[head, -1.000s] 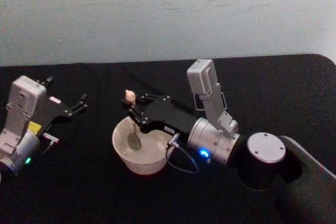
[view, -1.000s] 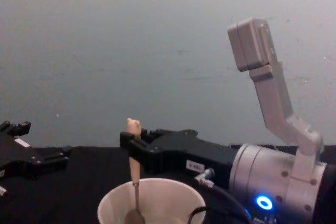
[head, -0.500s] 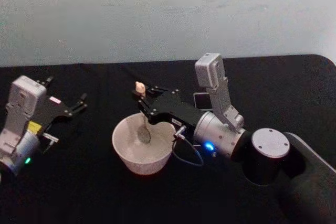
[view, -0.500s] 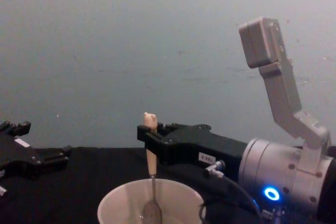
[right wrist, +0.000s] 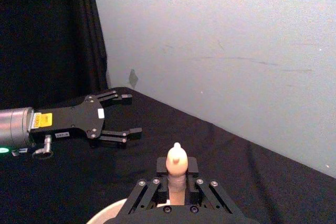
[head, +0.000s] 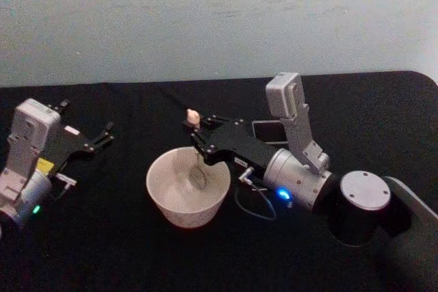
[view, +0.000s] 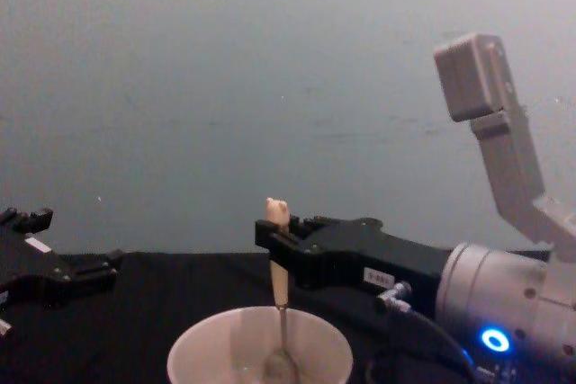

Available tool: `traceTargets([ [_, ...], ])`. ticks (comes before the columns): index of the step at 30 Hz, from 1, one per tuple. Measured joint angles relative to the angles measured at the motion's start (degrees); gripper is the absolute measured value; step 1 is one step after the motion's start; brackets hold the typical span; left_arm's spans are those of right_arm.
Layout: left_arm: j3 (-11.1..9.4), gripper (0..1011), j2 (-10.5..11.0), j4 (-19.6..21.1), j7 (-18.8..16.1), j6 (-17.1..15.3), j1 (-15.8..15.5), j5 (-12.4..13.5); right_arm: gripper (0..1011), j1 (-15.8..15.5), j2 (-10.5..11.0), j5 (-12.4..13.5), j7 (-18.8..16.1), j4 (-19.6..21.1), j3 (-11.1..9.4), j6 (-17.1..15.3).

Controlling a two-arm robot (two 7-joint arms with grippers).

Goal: Pick up the stirring spoon with one hand, stir inside the cup, then place it back in its original position.

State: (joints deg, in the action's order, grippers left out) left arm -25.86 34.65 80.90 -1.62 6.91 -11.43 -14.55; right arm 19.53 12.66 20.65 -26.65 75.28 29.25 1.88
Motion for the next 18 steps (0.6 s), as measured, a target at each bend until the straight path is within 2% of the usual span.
traceTargets([
  [10,0.00,1002,0.00,0.00,0.00,0.00,0.00,0.00,211,-2.95,2.79,1.49,-0.96,4.46,-0.92,-0.84],
  [18,0.00,1001,0.00,0.00,0.00,0.00,0.00,0.00,211,-5.22,4.64,2.69,-2.26,7.79,-0.16,-1.71],
])
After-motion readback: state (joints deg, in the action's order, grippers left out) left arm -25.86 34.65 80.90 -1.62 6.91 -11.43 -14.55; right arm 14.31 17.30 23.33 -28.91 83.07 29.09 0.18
